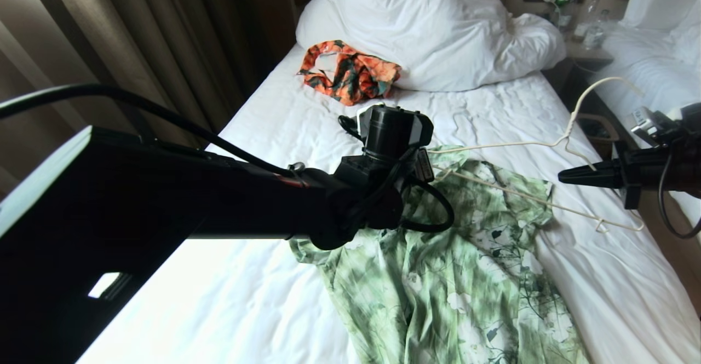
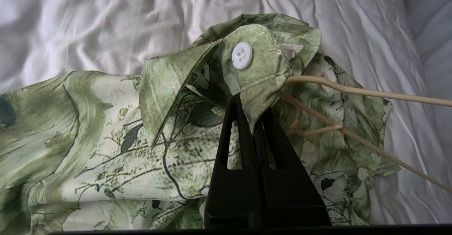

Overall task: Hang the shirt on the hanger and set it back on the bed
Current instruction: Hook one side of the shirt onto the hanger

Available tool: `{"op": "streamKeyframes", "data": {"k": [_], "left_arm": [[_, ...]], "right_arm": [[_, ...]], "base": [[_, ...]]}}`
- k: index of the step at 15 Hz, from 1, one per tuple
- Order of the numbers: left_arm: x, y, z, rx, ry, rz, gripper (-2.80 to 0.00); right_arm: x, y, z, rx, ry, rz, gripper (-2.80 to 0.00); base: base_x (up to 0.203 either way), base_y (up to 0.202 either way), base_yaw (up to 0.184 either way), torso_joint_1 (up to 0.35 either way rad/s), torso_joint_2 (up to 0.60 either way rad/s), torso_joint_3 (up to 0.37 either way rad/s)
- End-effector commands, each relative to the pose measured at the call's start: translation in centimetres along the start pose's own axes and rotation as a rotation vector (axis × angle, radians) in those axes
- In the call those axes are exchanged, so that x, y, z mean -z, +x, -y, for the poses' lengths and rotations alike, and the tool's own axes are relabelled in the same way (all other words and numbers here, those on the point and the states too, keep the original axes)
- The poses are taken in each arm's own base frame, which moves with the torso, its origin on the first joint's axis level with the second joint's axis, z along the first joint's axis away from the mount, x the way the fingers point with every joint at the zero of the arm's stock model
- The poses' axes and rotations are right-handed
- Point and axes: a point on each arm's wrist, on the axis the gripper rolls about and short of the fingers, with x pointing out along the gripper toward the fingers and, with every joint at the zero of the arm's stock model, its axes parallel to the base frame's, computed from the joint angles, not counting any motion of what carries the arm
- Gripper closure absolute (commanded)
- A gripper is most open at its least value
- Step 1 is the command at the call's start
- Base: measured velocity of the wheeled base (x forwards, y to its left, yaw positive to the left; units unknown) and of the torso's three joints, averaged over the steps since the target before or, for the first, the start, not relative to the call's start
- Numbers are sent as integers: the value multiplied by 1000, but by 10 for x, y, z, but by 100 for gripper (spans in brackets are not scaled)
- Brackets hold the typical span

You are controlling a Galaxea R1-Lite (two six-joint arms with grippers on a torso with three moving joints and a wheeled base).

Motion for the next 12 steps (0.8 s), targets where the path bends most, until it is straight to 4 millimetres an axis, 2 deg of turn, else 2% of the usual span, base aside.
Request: {"op": "streamKeyframes", "data": {"k": [1,5,9,12], "left_arm": [[-5,-4,0,3,-9,12,0],[-7,-7,3,15,-13,15,0],[-5,-7,3,13,-12,10,0],[-3,-6,3,12,-9,6,0]], "right_arm": [[4,16,3,-30,-5,-3,0],[9,36,16,-49,-25,-11,0],[0,51,28,-54,-50,10,0],[-3,53,29,-54,-60,14,0]], "base": [[0,0,0,0,0,0],[0,0,0,0,0,0],[0,0,0,0,0,0],[0,0,0,0,0,0]]}}
